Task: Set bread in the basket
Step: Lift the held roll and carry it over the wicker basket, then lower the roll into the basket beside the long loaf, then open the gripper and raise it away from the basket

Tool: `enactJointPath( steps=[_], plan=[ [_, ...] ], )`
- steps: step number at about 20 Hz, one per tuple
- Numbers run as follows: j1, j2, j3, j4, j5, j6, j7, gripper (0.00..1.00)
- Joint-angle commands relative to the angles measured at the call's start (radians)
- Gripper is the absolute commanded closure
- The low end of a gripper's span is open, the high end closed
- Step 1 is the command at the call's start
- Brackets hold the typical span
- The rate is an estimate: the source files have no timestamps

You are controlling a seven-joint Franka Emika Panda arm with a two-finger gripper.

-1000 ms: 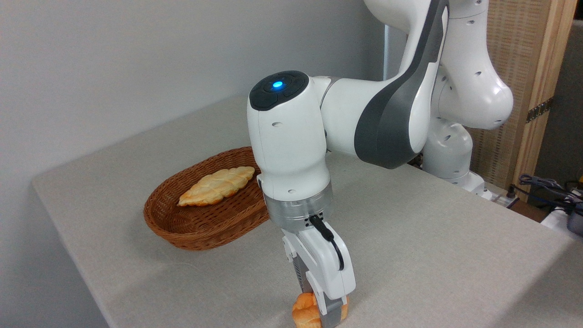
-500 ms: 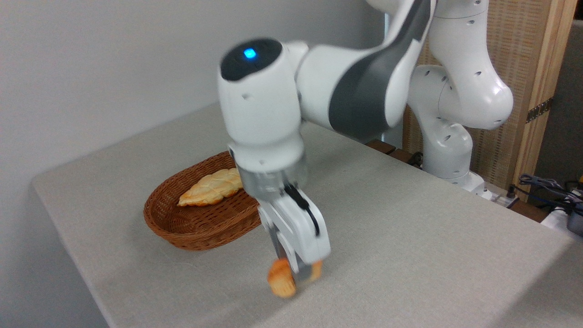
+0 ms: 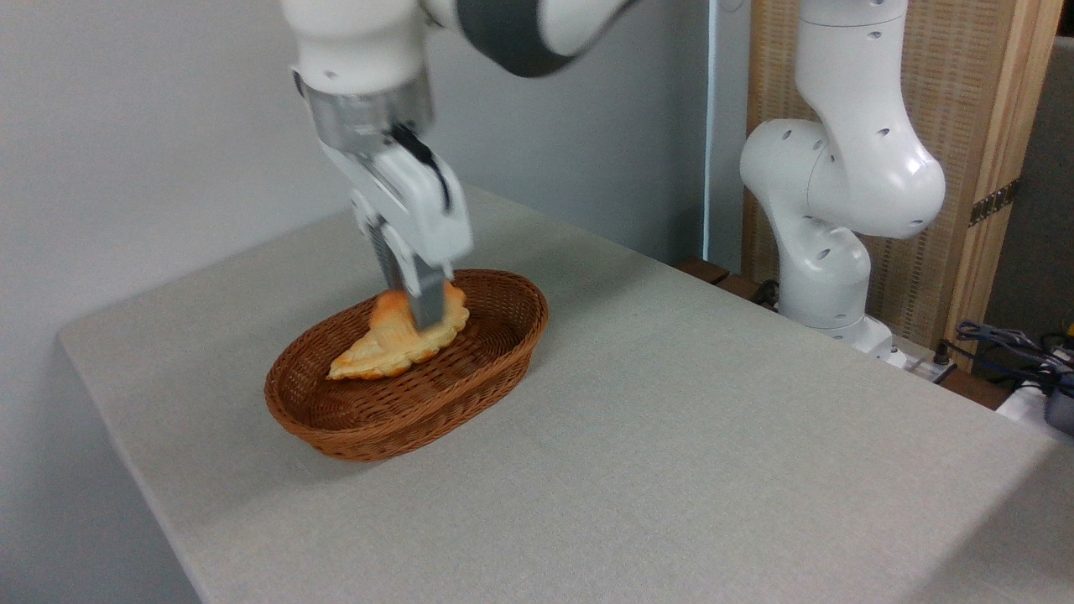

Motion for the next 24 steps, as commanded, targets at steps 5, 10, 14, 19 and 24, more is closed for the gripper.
enactJointPath(
  steps=[5,10,14,19,24],
  plan=[
    [-0.002,0.036,-0.106,-0.045,0.020,0.111,-0.086,0.11],
    [-0.004,0.062,-0.130,-0.140,0.046,0.286,-0.077,0.00],
    [-0.004,0.066,-0.149,-0.146,0.046,0.294,-0.078,0.00],
    [-0.004,0.060,-0.143,-0.139,0.047,0.289,-0.072,0.00],
    [0.001,-0.025,-0.075,-0.070,0.073,0.132,-0.078,0.00]
  ],
)
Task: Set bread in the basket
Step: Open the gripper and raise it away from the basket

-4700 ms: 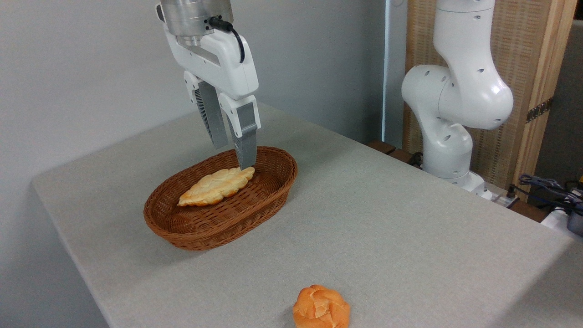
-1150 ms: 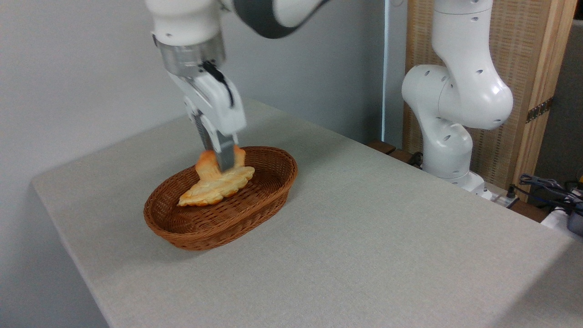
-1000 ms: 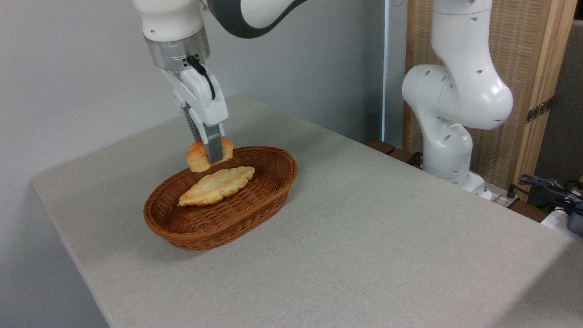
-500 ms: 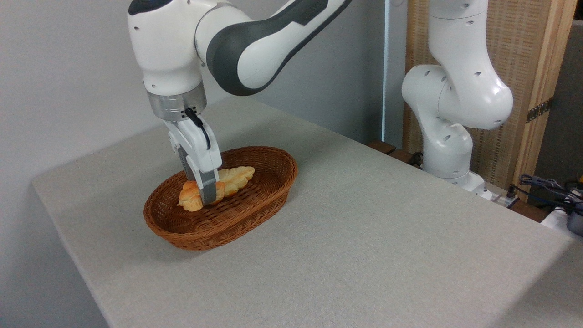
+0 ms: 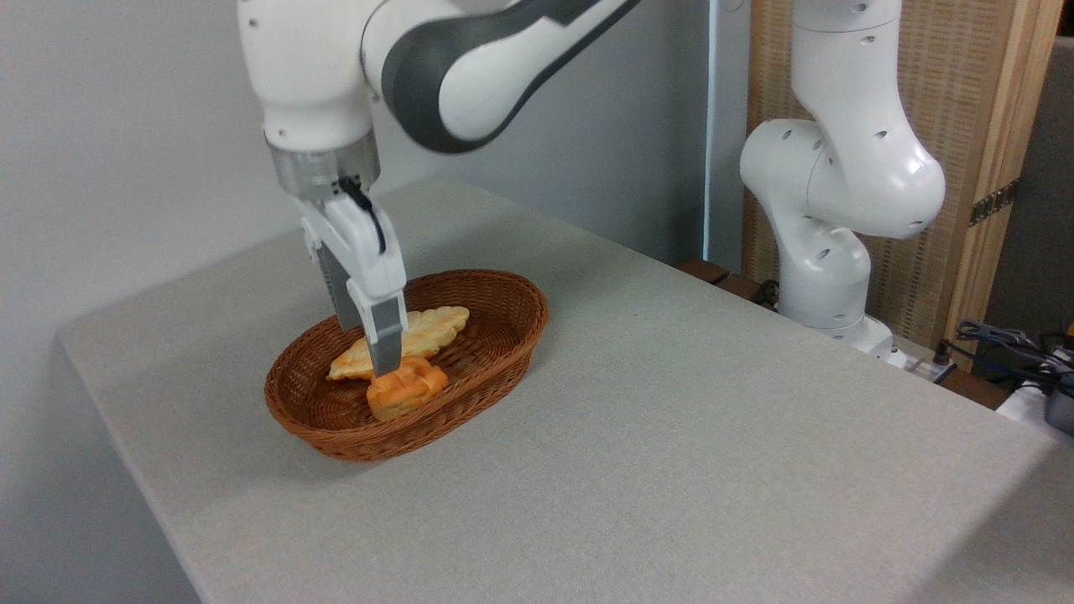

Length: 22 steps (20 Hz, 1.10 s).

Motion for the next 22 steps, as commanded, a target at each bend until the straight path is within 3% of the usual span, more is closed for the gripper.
enactJointPath(
  steps=[1,4,12,17,21,22],
  plan=[
    [0.001,-0.060,0.068,0.114,0.016,-0.218,0.009,0.00],
    [0.004,-0.055,0.094,0.213,0.018,-0.304,0.007,0.00],
    [-0.002,-0.065,0.126,0.221,0.063,-0.363,0.026,0.00],
    [-0.073,-0.066,0.232,0.221,0.063,-0.363,0.061,0.00],
    [-0.077,-0.066,0.230,0.221,0.066,-0.364,0.058,0.00],
    [-0.077,-0.066,0.224,0.221,0.090,-0.364,0.053,0.00]
  ],
)
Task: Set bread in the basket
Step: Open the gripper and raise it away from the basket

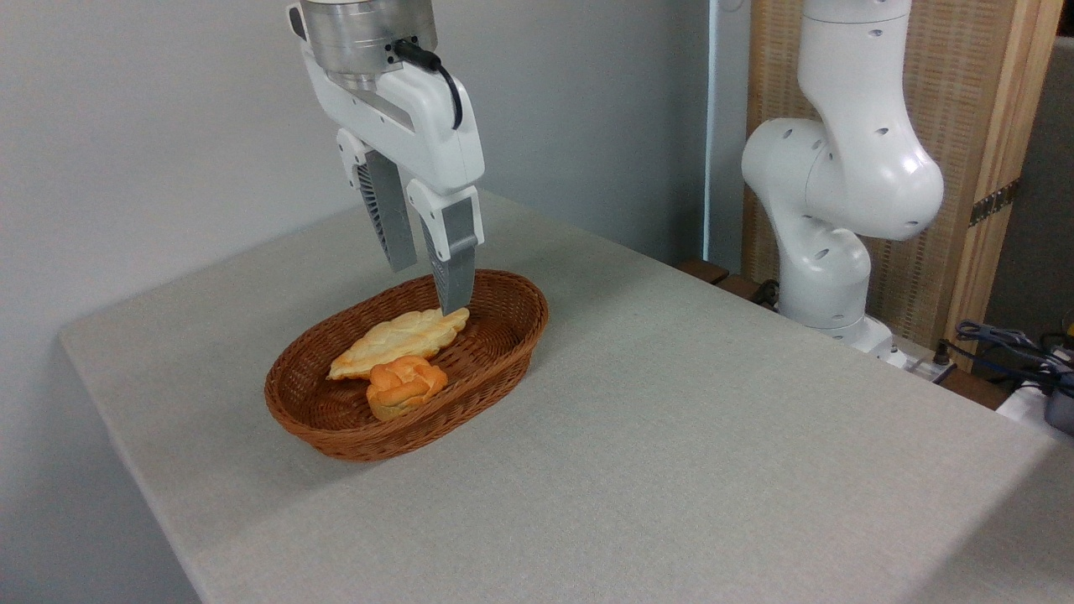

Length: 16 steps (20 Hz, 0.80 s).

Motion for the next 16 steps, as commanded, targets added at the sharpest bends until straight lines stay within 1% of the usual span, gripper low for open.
enactJointPath(
  steps=[1,2,3,7,13,16],
  plan=[
    [-0.026,0.005,0.005,0.023,0.072,-0.030,-0.001,0.00],
    [-0.038,0.008,0.001,0.023,0.098,-0.030,-0.005,0.00],
    [-0.041,0.008,0.003,0.023,0.103,-0.030,-0.007,0.00],
    [-0.041,0.008,0.006,0.023,0.097,-0.030,-0.013,0.00],
    [-0.041,0.010,0.006,0.024,0.092,-0.030,-0.090,0.00],
    [-0.041,0.010,0.006,0.024,0.091,-0.028,-0.093,0.00]
  ],
)
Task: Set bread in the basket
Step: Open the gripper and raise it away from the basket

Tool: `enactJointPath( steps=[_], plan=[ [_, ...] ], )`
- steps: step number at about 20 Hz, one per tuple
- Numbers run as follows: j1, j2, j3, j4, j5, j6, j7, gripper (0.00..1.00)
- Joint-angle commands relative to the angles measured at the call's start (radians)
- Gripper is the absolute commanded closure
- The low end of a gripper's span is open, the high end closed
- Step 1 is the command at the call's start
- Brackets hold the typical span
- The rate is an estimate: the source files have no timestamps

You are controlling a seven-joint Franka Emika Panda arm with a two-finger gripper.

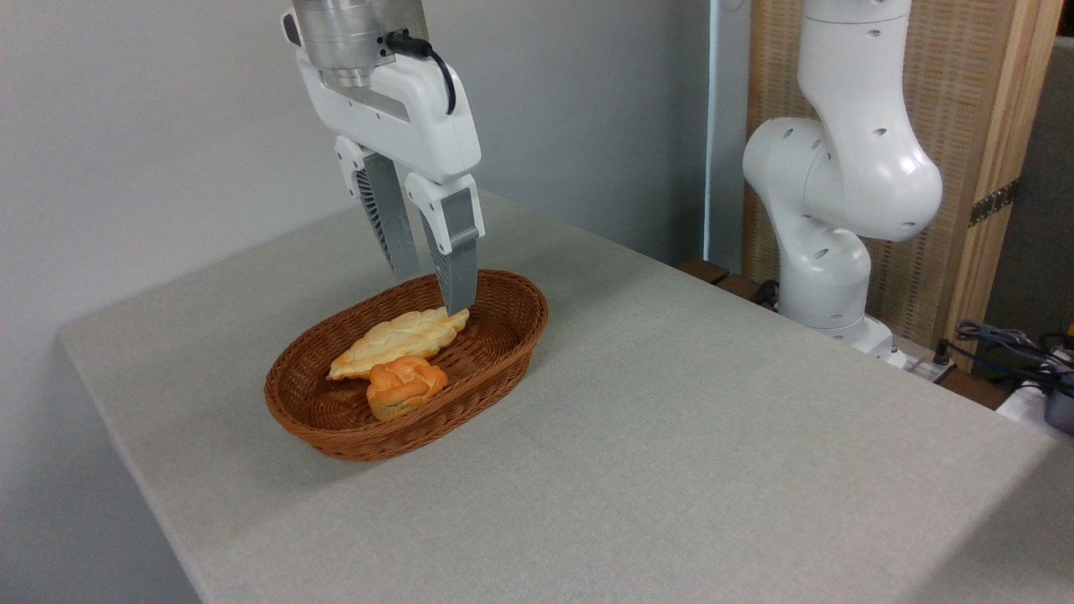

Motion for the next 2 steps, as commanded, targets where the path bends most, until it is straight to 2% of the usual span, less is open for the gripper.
enactJointPath(
  steps=[1,2],
  plan=[
    [-0.009,0.007,0.009,0.023,0.002,-0.028,-0.021,0.00],
    [-0.009,0.007,0.009,0.024,0.002,-0.028,-0.024,0.00]
  ],
)
